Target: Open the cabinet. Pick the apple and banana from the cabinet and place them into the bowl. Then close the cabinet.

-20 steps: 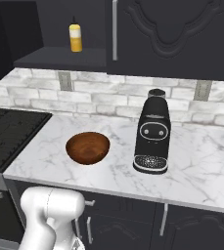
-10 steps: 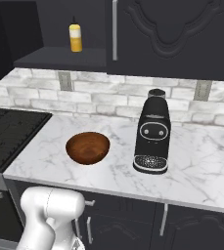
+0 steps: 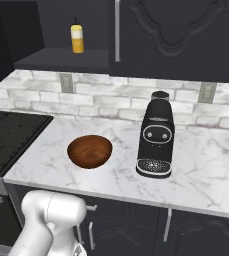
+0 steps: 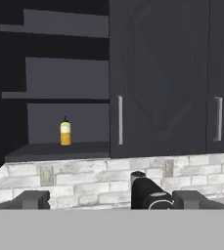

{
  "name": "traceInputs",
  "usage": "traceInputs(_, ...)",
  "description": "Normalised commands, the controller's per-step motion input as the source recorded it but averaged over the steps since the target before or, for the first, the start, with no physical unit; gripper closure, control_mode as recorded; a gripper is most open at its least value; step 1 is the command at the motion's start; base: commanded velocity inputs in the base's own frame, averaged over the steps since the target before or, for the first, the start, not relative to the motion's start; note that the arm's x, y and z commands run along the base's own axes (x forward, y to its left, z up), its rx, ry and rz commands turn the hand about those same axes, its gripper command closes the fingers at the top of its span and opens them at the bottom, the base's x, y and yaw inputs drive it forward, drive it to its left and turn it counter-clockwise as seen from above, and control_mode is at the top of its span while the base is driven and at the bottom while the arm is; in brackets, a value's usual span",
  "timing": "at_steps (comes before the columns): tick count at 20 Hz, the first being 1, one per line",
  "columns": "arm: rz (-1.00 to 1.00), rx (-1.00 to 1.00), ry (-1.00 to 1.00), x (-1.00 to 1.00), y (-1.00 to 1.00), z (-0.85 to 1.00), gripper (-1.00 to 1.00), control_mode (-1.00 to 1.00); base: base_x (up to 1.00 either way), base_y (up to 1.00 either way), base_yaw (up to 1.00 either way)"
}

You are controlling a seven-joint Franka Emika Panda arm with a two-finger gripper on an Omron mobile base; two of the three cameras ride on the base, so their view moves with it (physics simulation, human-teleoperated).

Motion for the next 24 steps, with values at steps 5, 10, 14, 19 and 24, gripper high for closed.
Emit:
traceInputs(5, -0.26, -0.01, 0.03, 0.65, -0.79, 0.0, -1.0, -1.0, 0.0, 0.0, 0.0)
traceInputs(10, -0.04, 0.0, 0.0, 0.87, -0.36, 0.0, -1.0, -1.0, 0.0, 0.0, 0.0)
traceInputs(14, 0.03, 0.0, -0.04, 0.29, -0.12, 0.0, -1.0, -1.0, 0.0, 0.0, 0.0)
traceInputs(19, 0.03, 0.0, -0.02, 0.0, -0.05, 0.0, -1.0, -1.0, 0.0, 0.0, 0.0)
traceInputs(24, 0.03, 0.0, -0.14, 0.0, -0.02, 0.0, -1.0, -1.0, 0.0, 0.0, 0.0)
